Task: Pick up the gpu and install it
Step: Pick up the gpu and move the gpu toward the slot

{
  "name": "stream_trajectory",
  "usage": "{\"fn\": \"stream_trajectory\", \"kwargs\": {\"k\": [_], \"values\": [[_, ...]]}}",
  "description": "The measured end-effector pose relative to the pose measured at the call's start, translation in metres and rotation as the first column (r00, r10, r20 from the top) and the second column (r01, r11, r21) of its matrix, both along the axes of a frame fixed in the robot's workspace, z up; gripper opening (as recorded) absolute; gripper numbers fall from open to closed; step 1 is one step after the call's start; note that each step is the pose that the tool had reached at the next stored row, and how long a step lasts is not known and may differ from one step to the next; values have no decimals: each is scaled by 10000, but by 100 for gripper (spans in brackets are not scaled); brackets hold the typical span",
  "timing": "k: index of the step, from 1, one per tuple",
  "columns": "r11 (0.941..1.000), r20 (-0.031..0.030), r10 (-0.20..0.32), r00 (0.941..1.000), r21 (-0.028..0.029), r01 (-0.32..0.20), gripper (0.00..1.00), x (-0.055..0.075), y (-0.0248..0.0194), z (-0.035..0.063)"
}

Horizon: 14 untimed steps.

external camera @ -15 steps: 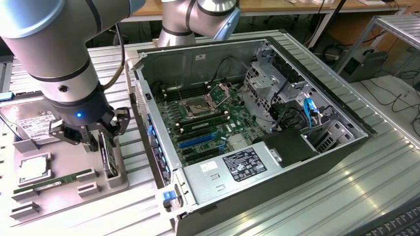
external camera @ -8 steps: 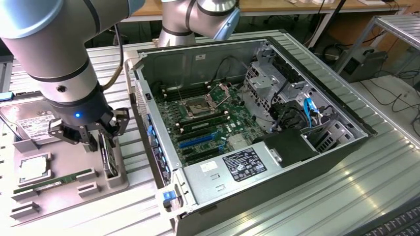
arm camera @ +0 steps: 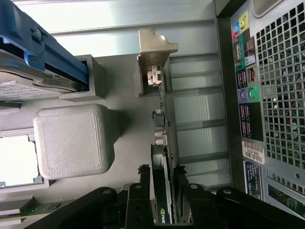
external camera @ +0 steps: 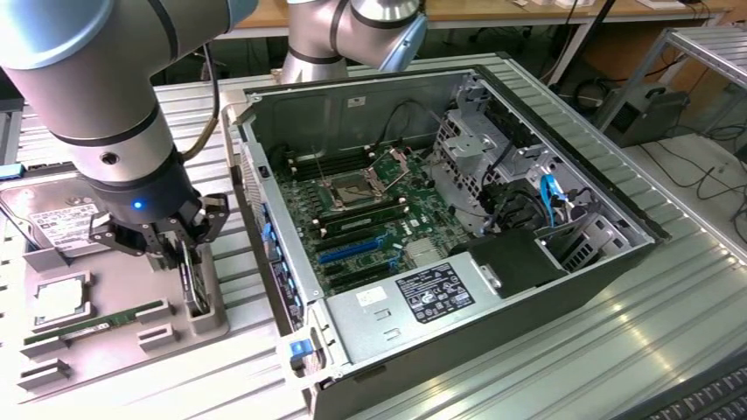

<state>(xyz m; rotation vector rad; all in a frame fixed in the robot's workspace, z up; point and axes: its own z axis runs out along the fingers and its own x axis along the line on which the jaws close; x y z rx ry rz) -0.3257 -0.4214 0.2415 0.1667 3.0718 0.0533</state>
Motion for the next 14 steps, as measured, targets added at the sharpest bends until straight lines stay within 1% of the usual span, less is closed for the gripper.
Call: {"fn": "stream_trajectory", "kwargs": {"k": [2,3,8,11,14], "values": [[10000,-2,1,10000,-2,-1,32,0,0,0],[10000,-1,1,10000,-3,-1,27,0,0,0],[10000,2,60,10000,-1,-60,27,4,1,-2],[9995,-1,307,9995,-2,-307,27,20,0,-2],[9978,-4,660,9978,-1,-660,27,35,0,-2]]}}
